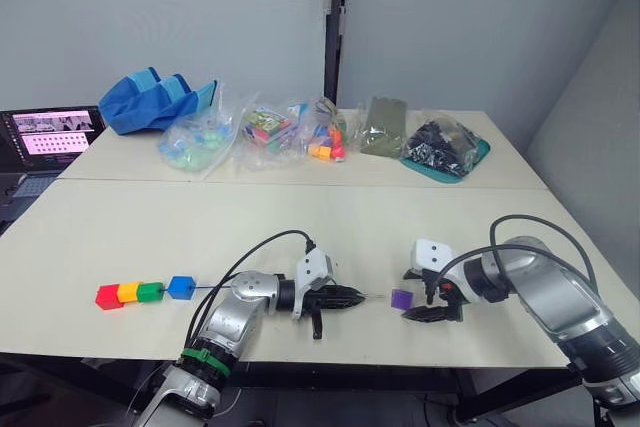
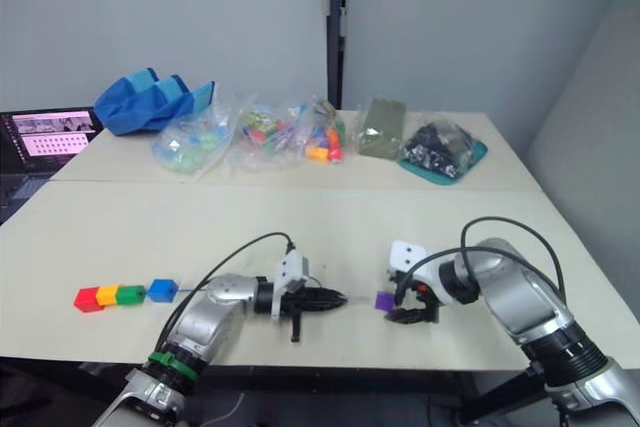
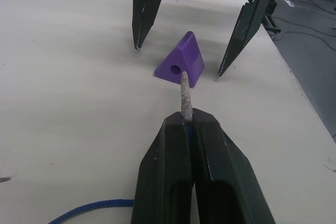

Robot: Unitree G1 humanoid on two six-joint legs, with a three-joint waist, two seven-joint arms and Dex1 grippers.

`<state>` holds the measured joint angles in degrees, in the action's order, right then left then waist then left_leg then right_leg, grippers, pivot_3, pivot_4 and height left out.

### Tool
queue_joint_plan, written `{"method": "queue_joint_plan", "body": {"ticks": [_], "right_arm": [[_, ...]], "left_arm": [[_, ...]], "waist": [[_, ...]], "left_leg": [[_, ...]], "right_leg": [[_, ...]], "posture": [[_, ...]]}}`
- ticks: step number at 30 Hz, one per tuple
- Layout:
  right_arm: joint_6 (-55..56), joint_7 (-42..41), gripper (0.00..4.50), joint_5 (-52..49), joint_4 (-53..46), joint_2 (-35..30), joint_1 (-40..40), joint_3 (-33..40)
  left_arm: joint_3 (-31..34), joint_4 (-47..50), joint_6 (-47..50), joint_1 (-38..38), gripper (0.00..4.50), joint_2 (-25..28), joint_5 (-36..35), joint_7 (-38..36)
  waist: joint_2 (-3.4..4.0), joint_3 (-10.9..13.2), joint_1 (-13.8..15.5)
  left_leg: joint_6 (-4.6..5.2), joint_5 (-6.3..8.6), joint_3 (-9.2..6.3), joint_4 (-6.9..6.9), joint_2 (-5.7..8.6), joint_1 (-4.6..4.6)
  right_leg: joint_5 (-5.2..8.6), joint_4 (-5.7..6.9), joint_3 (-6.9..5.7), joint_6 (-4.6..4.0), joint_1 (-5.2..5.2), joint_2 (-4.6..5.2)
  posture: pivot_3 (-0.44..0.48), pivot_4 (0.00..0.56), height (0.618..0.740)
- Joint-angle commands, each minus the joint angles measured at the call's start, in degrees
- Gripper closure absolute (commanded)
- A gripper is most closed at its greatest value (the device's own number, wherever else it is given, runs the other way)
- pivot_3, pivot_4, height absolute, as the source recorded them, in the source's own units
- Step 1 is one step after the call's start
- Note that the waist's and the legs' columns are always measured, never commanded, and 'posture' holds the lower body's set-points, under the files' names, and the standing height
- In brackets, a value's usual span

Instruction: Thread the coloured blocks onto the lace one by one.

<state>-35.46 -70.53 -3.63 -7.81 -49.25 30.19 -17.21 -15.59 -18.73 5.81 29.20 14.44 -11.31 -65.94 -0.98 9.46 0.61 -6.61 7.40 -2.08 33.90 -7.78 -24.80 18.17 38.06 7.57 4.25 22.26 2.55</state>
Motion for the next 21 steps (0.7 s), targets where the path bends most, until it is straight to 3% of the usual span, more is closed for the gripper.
{"method": "queue_joint_plan", "body": {"ticks": [1,2,5,11,21], "right_arm": [[-2.1,0.2,0.34,-1.2,-2.3,0.6,0.6,-0.1],[-3.1,0.2,0.34,-1.2,-2.6,0.8,0.3,-0.5],[-4.7,1.3,1.14,-0.5,-2.3,1.2,-0.4,-1.2],[-9.5,3.5,3.21,-1.2,-2.5,2.1,-1.0,-1.2],[-5.8,2.6,3.25,-1.5,-3.7,0.4,-2.1,-2.1]], "left_arm": [[0.1,0.0,-0.9,0.6,4.5,-0.2,-0.2,-0.3],[0.1,-0.1,-1.0,0.7,4.5,-0.2,-0.2,-0.3],[0.1,-0.3,-1.2,0.7,4.5,-0.2,-0.1,-0.2],[-0.2,-0.7,-1.5,0.4,4.5,0.5,0.7,-0.1],[-0.4,-1.5,-1.8,1.0,4.5,0.3,0.8,-0.4]], "waist": [[0.0,0.0,0.0],[0.0,0.0,0.0],[0.0,0.0,0.0],[-0.01,0.0,0.0],[-0.01,0.0,0.0]], "left_leg": [[0.0,0.0,0.0,0.0,0.0,0.0],[0.0,0.0,0.0,0.0,0.0,0.0],[0.0,0.0,0.0,0.0,0.0,0.0],[0.0,0.0,0.0,0.01,0.0,0.02],[0.0,0.0,0.0,0.01,0.0,0.03]], "right_leg": [[0.0,0.0,0.0,0.0,0.0,0.0],[0.0,0.0,0.0,0.0,0.0,0.0],[0.0,0.0,0.0,0.0,0.0,0.0],[0.0,0.0,0.0,0.0,-0.02,0.0],[0.0,0.01,0.0,0.0,-0.03,0.0]], "posture": [[0.0,0.15,0.717],[0.0,0.15,0.717],[0.0,0.15,0.717],[0.0,0.15,0.717],[0.0,0.15,0.717]]}}
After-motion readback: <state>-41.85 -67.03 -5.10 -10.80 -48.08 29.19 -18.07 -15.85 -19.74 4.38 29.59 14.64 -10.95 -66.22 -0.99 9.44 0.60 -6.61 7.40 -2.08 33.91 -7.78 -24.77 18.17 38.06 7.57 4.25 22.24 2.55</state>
